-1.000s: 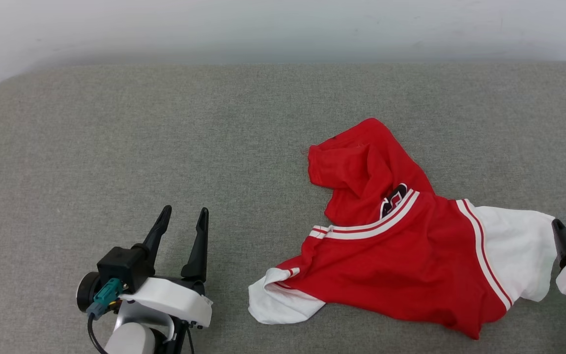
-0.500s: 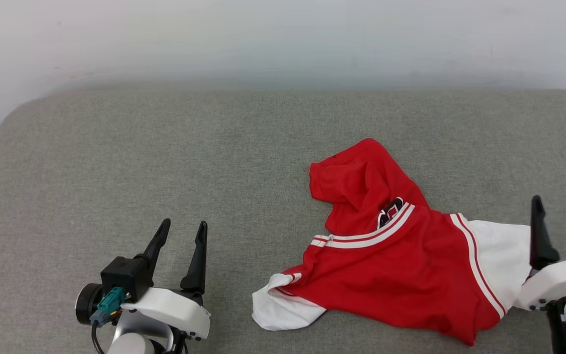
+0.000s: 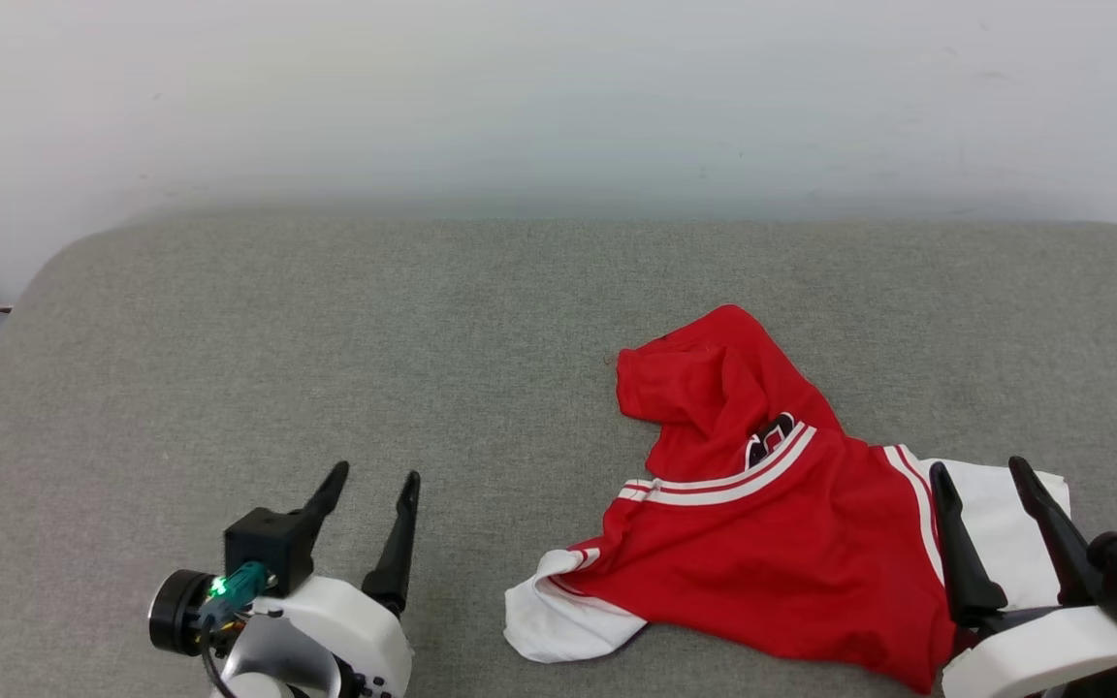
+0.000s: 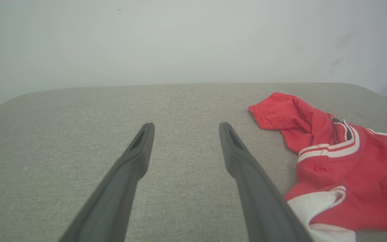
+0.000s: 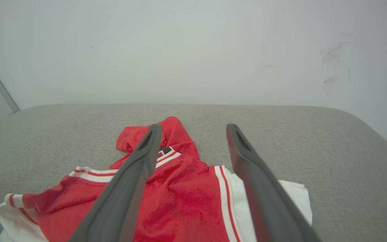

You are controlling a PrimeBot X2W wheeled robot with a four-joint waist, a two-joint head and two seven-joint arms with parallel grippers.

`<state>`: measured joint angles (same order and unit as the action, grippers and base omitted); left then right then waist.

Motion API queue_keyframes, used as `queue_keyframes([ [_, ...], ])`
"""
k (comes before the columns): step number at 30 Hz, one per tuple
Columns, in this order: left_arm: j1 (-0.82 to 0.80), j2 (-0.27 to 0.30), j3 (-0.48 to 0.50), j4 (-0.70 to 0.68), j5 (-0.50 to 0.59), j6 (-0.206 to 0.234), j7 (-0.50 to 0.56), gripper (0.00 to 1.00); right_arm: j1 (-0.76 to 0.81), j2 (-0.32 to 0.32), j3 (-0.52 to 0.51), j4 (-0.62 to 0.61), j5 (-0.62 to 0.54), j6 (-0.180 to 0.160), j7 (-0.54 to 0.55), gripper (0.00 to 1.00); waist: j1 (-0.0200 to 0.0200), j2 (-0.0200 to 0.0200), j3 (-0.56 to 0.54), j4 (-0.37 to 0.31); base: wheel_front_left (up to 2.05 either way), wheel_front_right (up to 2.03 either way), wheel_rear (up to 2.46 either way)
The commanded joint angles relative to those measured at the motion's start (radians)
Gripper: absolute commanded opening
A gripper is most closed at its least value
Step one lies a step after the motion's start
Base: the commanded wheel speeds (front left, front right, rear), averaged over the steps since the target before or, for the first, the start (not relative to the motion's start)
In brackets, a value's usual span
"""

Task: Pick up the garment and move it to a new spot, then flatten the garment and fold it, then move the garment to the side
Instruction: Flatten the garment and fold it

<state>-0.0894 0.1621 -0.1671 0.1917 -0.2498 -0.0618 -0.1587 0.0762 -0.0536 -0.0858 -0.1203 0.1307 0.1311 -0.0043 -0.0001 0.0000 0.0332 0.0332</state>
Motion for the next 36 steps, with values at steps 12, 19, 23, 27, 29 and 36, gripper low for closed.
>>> queue_keyframes([
  [12,-0.067,0.123,-0.23,-0.051,-0.176,-0.068,0.572,1.0,0.033,0.004,0.038,-0.035,0.076,-0.001,0.031,1.0,0.0001,0.0,0.039,-0.054,0.0,0.0,0.0],
  [19,-0.131,0.203,-0.403,-0.05,-0.254,-0.069,0.71,1.0,-0.003,0.004,0.048,0.002,0.109,-0.001,0.008,1.0,0.0001,0.0,0.09,-0.087,0.0,0.0,0.0],
  [23,-0.192,0.239,-0.509,-0.001,-0.272,-0.069,0.772,1.0,-0.023,0.004,0.051,0.022,0.123,-0.001,-0.005,1.0,0.0001,0.0,0.124,-0.102,0.0,0.0,0.0],
  [27,-0.219,0.259,-0.625,0.05,-0.33,-0.07,0.847,0.82,-0.039,0.004,0.054,0.044,0.132,-0.001,-0.019,1.0,0.0001,0.0,0.142,-0.114,0.0,0.0,0.0],
  [29,-0.227,0.266,-0.661,0.063,-0.363,-0.07,0.859,0.0,-0.043,0.004,0.054,0.058,0.138,-0.001,-0.021,1.0,0.0001,0.0,0.145,-0.118,0.0,0.0,0.0],
  [36,-0.251,0.297,-0.657,0.076,-0.406,-0.067,0.782,0.0,-0.041,0.004,0.037,0.093,0.155,-0.001,-0.018,1.0,0.0001,0.0,0.133,-0.102,0.0,0.0,0.0],
])
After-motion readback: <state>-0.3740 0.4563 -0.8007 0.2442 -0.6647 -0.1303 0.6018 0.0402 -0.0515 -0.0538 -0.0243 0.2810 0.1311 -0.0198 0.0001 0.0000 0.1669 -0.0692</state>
